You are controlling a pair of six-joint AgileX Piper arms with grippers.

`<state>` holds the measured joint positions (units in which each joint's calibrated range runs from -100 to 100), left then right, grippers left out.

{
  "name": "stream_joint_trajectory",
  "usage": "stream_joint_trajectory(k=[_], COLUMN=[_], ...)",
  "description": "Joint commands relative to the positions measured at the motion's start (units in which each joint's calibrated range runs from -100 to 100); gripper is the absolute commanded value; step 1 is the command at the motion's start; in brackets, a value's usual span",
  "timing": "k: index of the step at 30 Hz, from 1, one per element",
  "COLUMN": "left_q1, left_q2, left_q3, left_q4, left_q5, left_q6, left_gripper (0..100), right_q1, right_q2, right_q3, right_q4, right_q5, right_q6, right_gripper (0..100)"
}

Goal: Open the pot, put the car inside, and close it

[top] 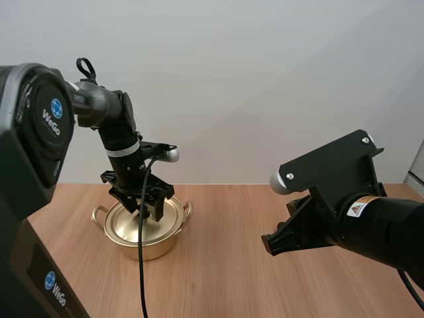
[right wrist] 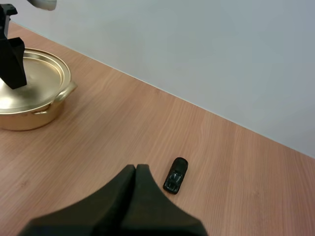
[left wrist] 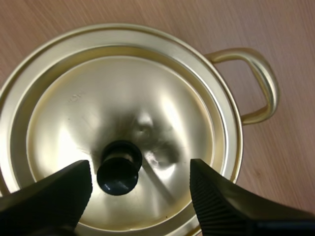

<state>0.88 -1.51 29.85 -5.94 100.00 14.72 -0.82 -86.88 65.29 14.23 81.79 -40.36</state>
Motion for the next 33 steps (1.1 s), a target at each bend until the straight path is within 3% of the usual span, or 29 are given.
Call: stream_joint_trajectory(k=[1, 4, 12, 14, 17, 26, 33], left_q1=[-0.05, -0.05, -0.05, -0.05, -0.05, -0.05, -0.05], left_q2=[0.0, 0.0, 0.2, 0.2, 0.2, -3.2, -12.3], left_q3=[0.1, 0.1, 0.3, 1.1, 2.2, 1.9, -3.6], left_q4=[-0.1, 0.8, 2.0, 2.0, 2.0, 2.0, 1.4], left_q5=[0.0, 0.0, -1.0, -2.2, -5.7, -13.1, -10.5], left_q6=[0.0, 0.0, 0.0, 0.0, 0.0, 0.0, 0.0], left_gripper=[86, 79, 46, 34, 0, 0, 0], right_q1=[0.0, 0.0, 0.0, 0.0, 0.0, 0.0, 0.0], right_q2=[0.0, 0.0, 0.0, 0.0, 0.0, 0.0, 0.0], right_q3=[0.0, 0.0, 0.0, 0.0, 0.0, 0.0, 0.0], right_q4=[0.0, 0.0, 0.0, 0.0, 0.0, 0.0, 0.0], right_q5=[0.3, 0.6, 0.8, 0.8, 0.8, 0.8, 0.8], right_q6=[-0.1, -0.1, -0.1, -0.1, -0.1, -0.2, -0.2], right_gripper=[0, 0, 0, 0, 0, 0, 0])
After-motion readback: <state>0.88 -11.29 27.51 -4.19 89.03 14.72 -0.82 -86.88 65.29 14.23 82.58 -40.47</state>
